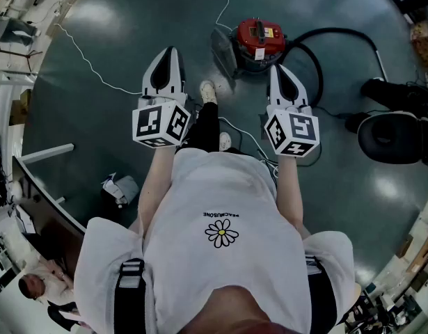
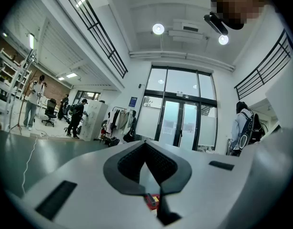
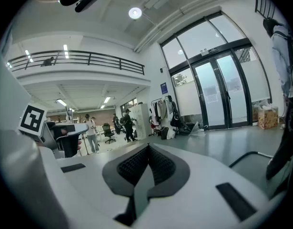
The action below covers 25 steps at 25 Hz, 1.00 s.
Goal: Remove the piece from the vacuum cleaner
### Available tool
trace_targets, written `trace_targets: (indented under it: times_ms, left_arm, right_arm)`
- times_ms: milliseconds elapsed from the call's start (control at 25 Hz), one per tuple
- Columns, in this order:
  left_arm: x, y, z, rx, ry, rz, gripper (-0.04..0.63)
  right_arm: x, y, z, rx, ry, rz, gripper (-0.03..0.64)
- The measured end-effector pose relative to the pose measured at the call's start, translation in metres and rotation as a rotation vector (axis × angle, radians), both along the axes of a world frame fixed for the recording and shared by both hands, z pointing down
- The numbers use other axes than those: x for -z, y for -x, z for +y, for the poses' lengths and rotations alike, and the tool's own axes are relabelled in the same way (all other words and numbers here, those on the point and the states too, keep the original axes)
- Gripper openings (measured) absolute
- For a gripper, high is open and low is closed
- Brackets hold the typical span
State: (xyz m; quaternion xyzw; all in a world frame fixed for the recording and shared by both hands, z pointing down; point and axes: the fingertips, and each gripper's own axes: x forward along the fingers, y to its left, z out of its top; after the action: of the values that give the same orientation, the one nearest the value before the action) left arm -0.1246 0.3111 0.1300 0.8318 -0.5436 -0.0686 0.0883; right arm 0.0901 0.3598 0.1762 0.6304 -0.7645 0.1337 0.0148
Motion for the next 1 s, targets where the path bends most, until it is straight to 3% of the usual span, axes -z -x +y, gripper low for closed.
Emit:
trace_targets:
  times_ms: [320,760,920,1000]
  left_arm:
    - [-0.009,-0.020,-0.079,-0.043,-0.018,0.011,-0.012]
    - [-0.008,-0.044,-0.272,-0.130,-0.024,0.031,-0.012]
    - [-0.010,-0.047,-0.319,-0.149,-0.068,0.037,-0.012]
    - [-0.021,-0.046,-0.331,-0.134,-0.041,0.043,-0.012]
  right_arm:
    - [-0.004,-0.020,-0.068,-0.053,0.011,0.030,0.005]
    - [0.001,-0.024,-0.250,-0.058,0.039,0.134,0.005]
    - [-0.010,-0.024,-0.294,-0.063,0.071,0.131,0.005]
    - [-0.020,-0.023,-0.304,-0.051,0.101,0.128,0.005]
